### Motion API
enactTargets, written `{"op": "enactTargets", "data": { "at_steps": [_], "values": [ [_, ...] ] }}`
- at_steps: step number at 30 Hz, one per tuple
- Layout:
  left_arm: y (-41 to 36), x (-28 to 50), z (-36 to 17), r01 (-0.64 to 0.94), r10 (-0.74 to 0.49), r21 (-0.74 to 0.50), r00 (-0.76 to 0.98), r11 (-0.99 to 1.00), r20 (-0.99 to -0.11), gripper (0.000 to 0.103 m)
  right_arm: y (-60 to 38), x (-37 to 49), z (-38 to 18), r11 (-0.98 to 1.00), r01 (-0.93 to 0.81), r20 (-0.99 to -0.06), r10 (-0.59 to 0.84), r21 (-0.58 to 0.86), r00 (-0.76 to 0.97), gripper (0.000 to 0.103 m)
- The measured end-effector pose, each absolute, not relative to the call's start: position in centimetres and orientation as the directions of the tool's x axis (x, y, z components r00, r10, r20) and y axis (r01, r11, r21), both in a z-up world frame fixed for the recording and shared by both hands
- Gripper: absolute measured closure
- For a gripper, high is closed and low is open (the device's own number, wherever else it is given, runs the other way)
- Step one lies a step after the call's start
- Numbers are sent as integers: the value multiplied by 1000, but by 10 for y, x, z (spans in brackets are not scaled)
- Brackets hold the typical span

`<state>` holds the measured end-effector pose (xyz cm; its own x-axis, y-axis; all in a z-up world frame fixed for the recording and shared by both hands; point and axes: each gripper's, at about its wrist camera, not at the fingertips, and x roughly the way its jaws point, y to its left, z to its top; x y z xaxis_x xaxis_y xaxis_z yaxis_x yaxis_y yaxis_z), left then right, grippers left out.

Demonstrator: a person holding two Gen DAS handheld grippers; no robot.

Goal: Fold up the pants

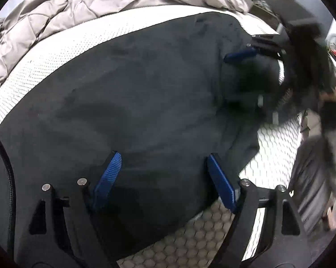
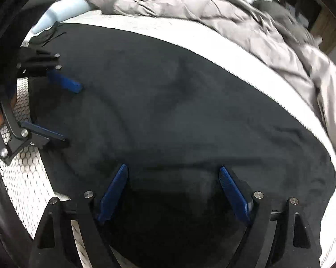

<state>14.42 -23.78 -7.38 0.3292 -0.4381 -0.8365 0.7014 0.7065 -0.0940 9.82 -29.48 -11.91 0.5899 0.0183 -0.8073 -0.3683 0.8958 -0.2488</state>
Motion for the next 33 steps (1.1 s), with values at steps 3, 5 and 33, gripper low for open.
{"op": "enactTargets", "data": {
  "at_steps": [3, 5, 33],
  "values": [
    [-218, 148, -75, 689, -430, -110, 311, 716, -848, 19, -347, 92, -112, 927, -246, -801, -87, -283, 593, 18],
    [-208, 151, -74, 675, -434, -130, 305, 727, -848, 19, -401, 89, -105, 951, -67, -779, -206, -302, 592, 18],
    [-162, 214, -71, 497, -314, -72, 423, 865, -850, 27, -416, 135, -104, 957, 211, -757, -286, -198, 588, 75]
  ]
}}
